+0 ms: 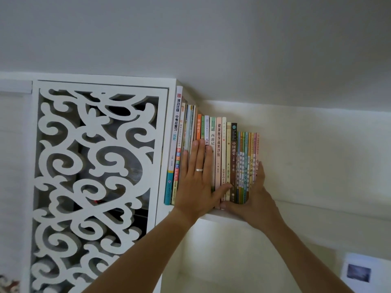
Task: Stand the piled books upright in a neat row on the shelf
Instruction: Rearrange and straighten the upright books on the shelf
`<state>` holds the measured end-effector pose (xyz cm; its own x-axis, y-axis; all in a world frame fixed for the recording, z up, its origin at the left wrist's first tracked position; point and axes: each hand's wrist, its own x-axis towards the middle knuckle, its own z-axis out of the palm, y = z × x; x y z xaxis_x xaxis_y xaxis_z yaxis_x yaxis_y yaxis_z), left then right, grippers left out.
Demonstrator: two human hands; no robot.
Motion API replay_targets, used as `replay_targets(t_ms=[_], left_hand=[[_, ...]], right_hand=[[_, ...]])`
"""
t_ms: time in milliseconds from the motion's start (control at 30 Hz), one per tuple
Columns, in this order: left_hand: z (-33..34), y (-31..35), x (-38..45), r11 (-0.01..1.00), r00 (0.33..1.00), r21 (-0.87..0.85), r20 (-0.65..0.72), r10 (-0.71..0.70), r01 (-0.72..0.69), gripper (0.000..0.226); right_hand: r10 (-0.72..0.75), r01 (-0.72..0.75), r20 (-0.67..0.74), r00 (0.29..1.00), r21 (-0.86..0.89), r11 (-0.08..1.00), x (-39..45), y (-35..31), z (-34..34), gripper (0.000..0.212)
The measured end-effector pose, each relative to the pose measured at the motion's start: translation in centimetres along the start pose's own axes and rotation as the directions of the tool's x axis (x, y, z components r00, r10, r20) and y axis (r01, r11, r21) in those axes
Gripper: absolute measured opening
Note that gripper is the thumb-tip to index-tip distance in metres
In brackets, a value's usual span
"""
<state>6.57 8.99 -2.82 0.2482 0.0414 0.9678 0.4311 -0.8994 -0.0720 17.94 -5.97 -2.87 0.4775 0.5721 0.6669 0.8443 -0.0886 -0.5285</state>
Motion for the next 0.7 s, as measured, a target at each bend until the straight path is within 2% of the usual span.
replay_targets(t_ms=[100,333,700], left_hand=[[0.0,-0.1,-0.1,1.000,1.000,0.003,0.000,0.008,-0.008,0.105],[0.1,0.0,-0.1,0.998,1.000,0.054,0.025,0.018,-0.020,0.102],[0.2,0.1,-0.1,0.996,0.999,0.092,0.033,0.008,-0.011,0.106]], right_hand=[[-0.006,0.006,0.004,1.000,-0.022,1.000,0.1,0.4,-0.5,0.154],[0.068,-0.065,-0.048,0.997,0.058,0.996,0.5,0.9,0.6,0.158],[0.103,-0.101,-0.084,0.991,0.029,0.995,0.6,1.0,1.4,0.152]])
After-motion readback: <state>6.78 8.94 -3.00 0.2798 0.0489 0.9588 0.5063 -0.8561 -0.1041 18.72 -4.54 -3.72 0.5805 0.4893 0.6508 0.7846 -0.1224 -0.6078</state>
